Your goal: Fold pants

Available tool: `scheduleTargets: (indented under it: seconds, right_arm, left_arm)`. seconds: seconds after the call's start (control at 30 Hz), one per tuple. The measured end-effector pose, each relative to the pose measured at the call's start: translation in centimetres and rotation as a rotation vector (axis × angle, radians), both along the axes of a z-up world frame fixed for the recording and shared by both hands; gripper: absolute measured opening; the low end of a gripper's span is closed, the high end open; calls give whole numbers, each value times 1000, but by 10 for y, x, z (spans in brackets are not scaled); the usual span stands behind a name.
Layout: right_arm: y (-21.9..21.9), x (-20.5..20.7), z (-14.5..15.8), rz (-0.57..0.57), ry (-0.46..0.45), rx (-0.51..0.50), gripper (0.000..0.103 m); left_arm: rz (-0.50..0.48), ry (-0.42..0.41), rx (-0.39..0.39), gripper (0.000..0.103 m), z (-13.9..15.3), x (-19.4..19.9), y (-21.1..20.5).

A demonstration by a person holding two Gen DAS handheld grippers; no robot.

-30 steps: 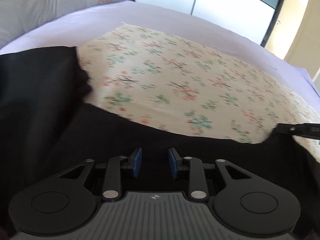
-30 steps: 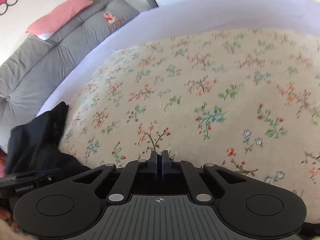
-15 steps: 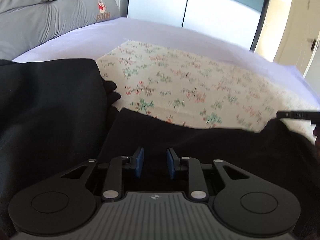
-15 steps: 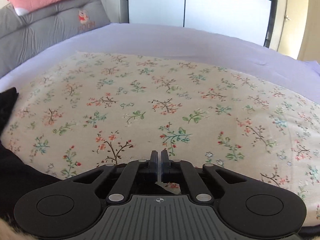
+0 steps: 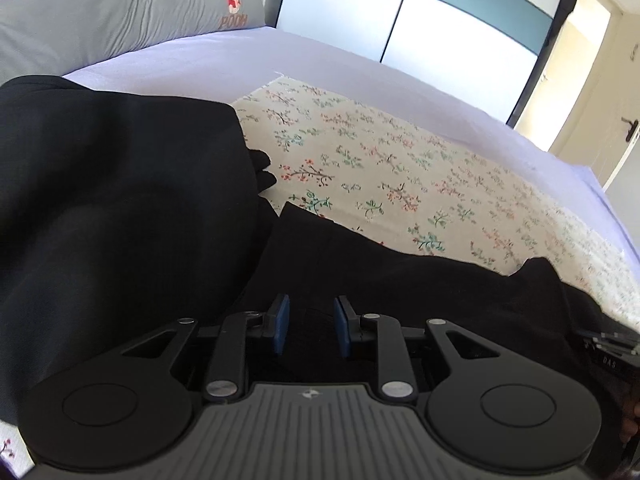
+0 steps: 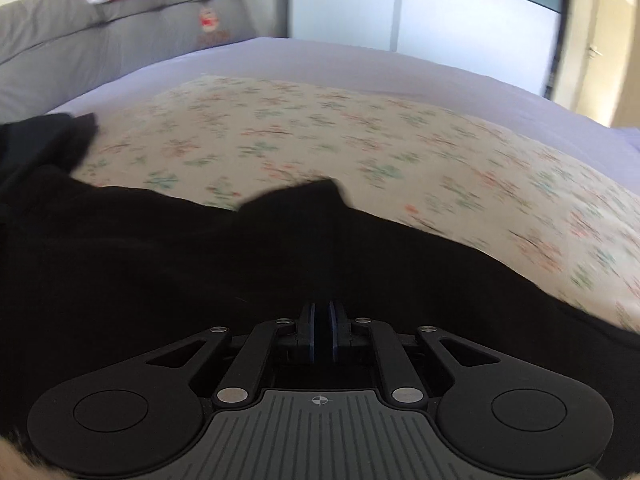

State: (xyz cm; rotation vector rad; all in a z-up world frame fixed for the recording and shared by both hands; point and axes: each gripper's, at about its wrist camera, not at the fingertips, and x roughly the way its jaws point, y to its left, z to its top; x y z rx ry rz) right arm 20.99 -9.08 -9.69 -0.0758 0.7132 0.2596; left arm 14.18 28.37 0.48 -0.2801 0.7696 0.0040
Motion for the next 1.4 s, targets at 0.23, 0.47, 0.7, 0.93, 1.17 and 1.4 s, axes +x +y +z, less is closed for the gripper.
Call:
scheduleTargets:
  seconds: [0.23,0.47,0.7,0.93,1.17,1.4]
  right_arm:
    - [-46,-65,22,-17,6,55,22]
    - [-29,-147,26,137,-57,78,51]
    - [-16,-198,7,203,-74,24,54]
    - [-9,-208,2,214,-97,-21,53]
    - [-2,-197,4,242,-104,-1,52]
    - [18,-191,3,305,-89,-28,25]
  left_arm:
    - [26,-39,-39,76,19,-47,8]
    - [97,-33,-220,76,16,-75,34]
    - [131,-16,-186,76,18,-83,38]
    - [104,37,-160,73,10,-74,29]
    - [145,22,-88,54,7,-69,23]
    - [212,-27,-29,49,15,-72,24]
